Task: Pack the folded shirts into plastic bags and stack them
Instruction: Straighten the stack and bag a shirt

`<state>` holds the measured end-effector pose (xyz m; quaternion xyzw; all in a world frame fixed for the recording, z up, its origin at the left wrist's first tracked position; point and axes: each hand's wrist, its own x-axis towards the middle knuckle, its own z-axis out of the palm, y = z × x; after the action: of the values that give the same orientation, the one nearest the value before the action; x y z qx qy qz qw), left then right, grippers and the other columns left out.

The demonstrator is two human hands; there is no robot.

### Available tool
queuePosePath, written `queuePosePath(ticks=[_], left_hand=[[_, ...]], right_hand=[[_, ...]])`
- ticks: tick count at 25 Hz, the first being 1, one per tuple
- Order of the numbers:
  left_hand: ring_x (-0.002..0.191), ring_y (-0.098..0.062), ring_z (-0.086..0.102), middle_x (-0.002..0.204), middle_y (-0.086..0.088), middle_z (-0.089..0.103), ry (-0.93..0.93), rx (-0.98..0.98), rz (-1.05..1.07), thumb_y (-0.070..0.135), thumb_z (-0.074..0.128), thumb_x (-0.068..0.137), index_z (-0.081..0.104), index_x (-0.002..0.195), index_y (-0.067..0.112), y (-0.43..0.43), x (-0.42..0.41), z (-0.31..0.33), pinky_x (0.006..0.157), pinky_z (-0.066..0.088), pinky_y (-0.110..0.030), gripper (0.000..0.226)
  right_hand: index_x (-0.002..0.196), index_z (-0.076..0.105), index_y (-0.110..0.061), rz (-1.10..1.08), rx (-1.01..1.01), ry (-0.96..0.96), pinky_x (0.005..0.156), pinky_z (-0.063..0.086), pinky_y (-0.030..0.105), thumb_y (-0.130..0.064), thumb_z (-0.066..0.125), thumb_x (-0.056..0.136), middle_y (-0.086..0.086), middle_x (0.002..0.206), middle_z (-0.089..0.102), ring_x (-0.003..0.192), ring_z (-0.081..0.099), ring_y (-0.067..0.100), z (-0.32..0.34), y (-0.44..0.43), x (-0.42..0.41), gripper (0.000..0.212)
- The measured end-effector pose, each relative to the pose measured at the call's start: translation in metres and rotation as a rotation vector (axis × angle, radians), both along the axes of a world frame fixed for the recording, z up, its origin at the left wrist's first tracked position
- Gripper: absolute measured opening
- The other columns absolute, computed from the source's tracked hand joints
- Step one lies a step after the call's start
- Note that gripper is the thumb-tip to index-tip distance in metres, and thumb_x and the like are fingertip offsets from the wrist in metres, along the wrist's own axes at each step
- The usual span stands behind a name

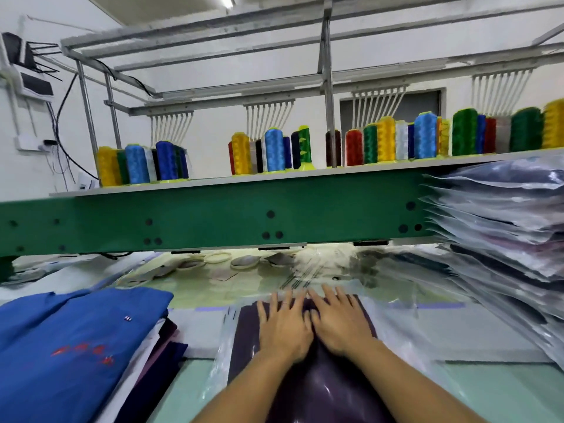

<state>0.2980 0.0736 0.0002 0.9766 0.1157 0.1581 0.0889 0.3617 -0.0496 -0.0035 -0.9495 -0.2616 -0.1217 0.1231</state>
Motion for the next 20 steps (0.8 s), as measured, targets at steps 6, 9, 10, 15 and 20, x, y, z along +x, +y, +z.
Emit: queuePosePath(ticks=[6, 9, 10, 15, 20], left_hand=[[0.155, -0.027, 0.009, 0.167, 0.008, 0.021, 0.040, -0.032, 0.103, 0.064, 0.015, 0.095, 0.021, 0.159, 0.032, 0.016, 0.015, -0.031, 0.120, -0.004, -0.064, 0.071], [0.156, -0.027, 0.004, 0.168, 0.008, 0.017, 0.057, -0.027, 0.158, 0.083, 0.007, 0.085, 0.020, 0.159, 0.035, 0.022, 0.006, -0.033, 0.119, -0.005, -0.063, 0.090], [0.156, -0.025, 0.002, 0.168, 0.008, 0.014, 0.057, -0.038, 0.165, 0.087, 0.004, 0.082, 0.018, 0.160, 0.035, 0.025, 0.000, -0.035, 0.120, -0.006, -0.062, 0.094], [0.156, -0.025, -0.010, 0.170, 0.007, -0.005, 0.172, -0.014, 0.172, 0.089, 0.001, 0.082, 0.004, 0.162, 0.035, 0.051, -0.034, -0.029, 0.122, -0.010, -0.060, 0.096], [0.154, -0.036, -0.014, 0.169, -0.002, -0.011, 0.244, 0.124, 0.235, 0.077, 0.008, 0.094, -0.007, 0.161, 0.027, 0.048, -0.069, -0.003, 0.119, -0.013, -0.063, 0.086]], right_hand=[[0.155, 0.004, -0.050, -0.106, -0.062, 0.124, 0.121, -0.001, 0.053, -0.079, 0.011, 0.086, 0.002, 0.169, 0.006, 0.154, 0.001, 0.035, -0.022, -0.007, 0.025, 0.075], [0.158, 0.005, -0.044, -0.151, -0.053, 0.159, 0.123, 0.001, 0.051, -0.082, 0.008, 0.084, 0.002, 0.168, 0.008, 0.154, 0.005, 0.026, -0.022, -0.019, 0.024, 0.084], [0.158, 0.004, -0.042, -0.161, -0.053, 0.162, 0.123, 0.001, 0.051, -0.081, 0.007, 0.086, 0.003, 0.168, 0.008, 0.155, 0.005, 0.023, -0.022, -0.024, 0.022, 0.082], [0.160, -0.002, -0.032, -0.241, -0.148, 0.181, 0.122, 0.006, 0.055, -0.066, 0.007, 0.098, 0.000, 0.169, 0.006, 0.155, 0.004, 0.026, -0.014, -0.054, 0.004, 0.071], [0.161, 0.002, -0.019, -0.274, -0.305, 0.045, 0.121, 0.007, 0.058, -0.047, 0.021, 0.105, 0.006, 0.168, 0.008, 0.154, 0.003, 0.033, 0.016, -0.061, -0.029, 0.066]])
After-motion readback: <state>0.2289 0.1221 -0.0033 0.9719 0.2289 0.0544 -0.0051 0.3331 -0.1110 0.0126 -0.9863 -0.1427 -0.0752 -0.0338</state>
